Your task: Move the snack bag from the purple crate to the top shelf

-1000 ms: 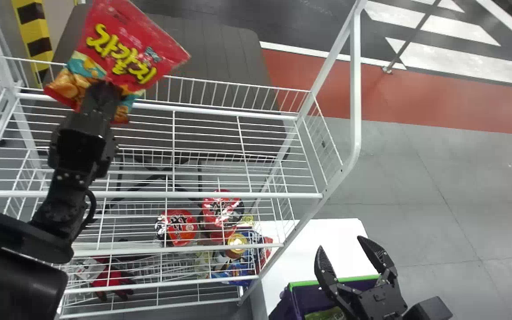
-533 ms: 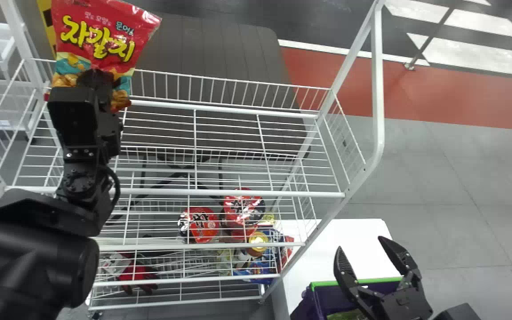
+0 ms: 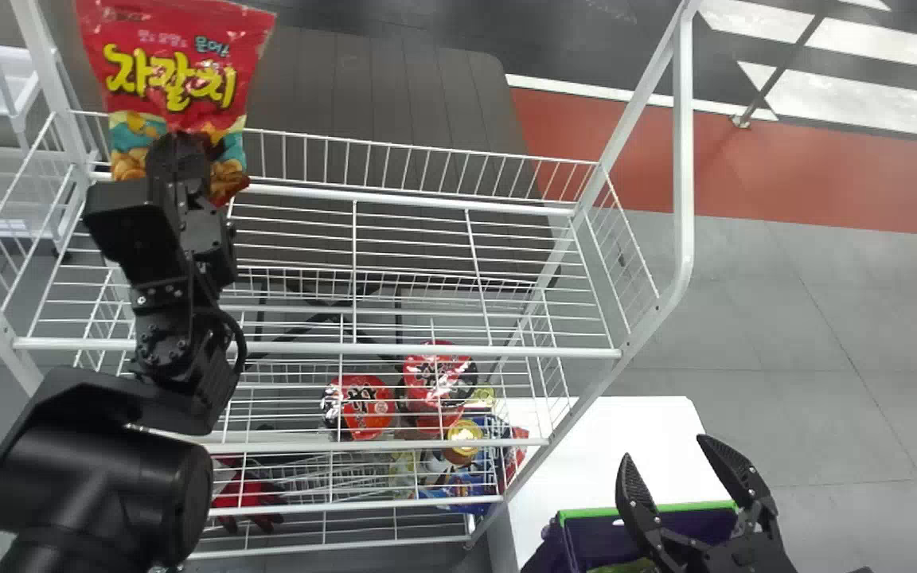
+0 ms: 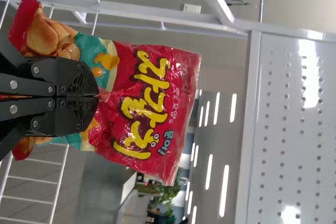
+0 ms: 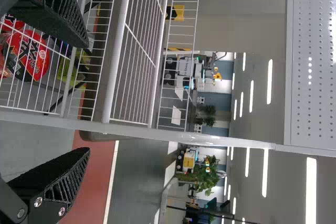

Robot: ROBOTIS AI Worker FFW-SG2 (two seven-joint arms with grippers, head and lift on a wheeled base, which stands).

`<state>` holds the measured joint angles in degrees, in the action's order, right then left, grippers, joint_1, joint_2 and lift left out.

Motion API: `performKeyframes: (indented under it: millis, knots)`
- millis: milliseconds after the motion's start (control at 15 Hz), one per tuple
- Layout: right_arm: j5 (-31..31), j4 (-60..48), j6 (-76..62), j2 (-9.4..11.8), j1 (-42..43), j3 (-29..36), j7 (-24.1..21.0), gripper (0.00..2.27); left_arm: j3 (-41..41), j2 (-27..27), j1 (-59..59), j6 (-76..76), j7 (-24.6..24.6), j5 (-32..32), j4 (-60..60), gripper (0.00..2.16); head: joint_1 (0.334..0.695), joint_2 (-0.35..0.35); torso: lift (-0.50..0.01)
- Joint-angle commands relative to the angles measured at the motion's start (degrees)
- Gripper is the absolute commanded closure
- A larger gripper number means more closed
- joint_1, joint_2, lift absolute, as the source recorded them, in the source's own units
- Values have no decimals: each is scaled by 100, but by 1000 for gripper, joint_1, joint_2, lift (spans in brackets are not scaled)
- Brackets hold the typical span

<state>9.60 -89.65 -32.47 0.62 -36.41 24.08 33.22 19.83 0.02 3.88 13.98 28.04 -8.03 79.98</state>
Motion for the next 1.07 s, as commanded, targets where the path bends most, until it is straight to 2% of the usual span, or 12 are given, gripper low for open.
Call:
performKeyframes:
  millis: [0, 533, 1000]
  knots:
    - [24, 0, -62, -67, -33, 9, 0, 120, 48, -11, -10, 293, 88, -111, -176, 1713, 695, -267, 0]
    - [156, -27, -361, -67, -165, 27, 97, 120, 83, -17, 421, 1277, -123, -190, -1538, 1713, 695, -261, 0]
    - [209, -27, -501, -67, -218, 53, 141, 120, 21, -17, 641, 1875, -518, -594, -2197, 1710, 695, -251, 0]
